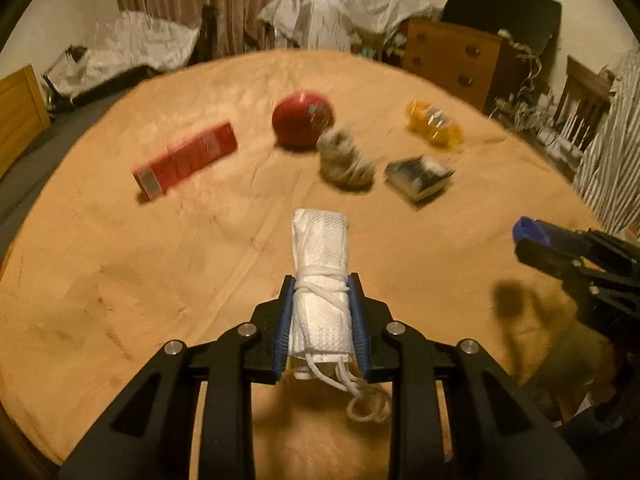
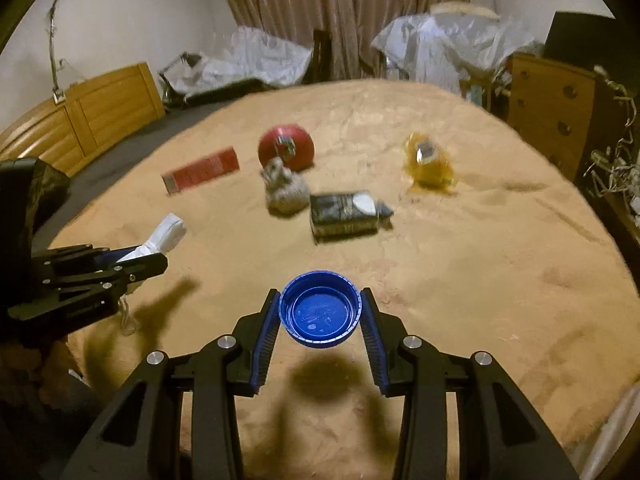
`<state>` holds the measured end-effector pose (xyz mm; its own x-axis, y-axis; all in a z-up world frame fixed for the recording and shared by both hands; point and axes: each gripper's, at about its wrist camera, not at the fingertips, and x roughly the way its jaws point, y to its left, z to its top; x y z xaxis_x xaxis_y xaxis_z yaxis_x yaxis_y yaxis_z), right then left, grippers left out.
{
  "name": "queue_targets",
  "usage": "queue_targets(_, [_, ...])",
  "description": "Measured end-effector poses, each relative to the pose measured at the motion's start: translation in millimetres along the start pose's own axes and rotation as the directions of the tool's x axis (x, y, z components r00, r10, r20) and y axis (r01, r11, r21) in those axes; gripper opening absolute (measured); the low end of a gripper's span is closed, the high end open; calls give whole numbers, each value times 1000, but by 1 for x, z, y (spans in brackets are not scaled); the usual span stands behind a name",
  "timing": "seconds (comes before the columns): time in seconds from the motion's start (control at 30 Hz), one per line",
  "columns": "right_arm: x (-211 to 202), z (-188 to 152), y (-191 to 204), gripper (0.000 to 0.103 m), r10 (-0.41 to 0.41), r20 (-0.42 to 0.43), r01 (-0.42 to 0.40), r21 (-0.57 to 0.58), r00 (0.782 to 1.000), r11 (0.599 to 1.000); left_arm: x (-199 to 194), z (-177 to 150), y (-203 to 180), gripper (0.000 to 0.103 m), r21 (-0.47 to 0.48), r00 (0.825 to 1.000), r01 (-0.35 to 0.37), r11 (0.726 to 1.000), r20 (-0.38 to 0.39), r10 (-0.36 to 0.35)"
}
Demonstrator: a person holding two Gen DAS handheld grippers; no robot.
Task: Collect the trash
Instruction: 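Carry the rolled cloth and blue cap with both tools over the bucket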
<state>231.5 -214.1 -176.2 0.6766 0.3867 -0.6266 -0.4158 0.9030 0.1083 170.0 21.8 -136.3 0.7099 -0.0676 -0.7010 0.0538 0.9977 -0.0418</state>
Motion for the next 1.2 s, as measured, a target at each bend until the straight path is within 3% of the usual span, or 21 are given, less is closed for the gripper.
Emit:
queue_targets(0.2, [-56,11,20,41,-25,124,29,-35,992,999,-53,9,-20,25,7,990,-33,999,134,32])
queue_targets(0.47, [-120,22,34,41,-86,283,93,-9,955,996,-105,18,-43,25,-31,948,-98,995,301,102])
queue_targets(0.8, [-164,13,41,41,-104,391,105,18,915,994,-138,17,-55,25,-88,894,-138,986,418,162])
queue_targets(1.2, [-178,9,41,41,-107,382,112,8,918,994,-135,17,-61,25,-60,908,-129,990,393,142])
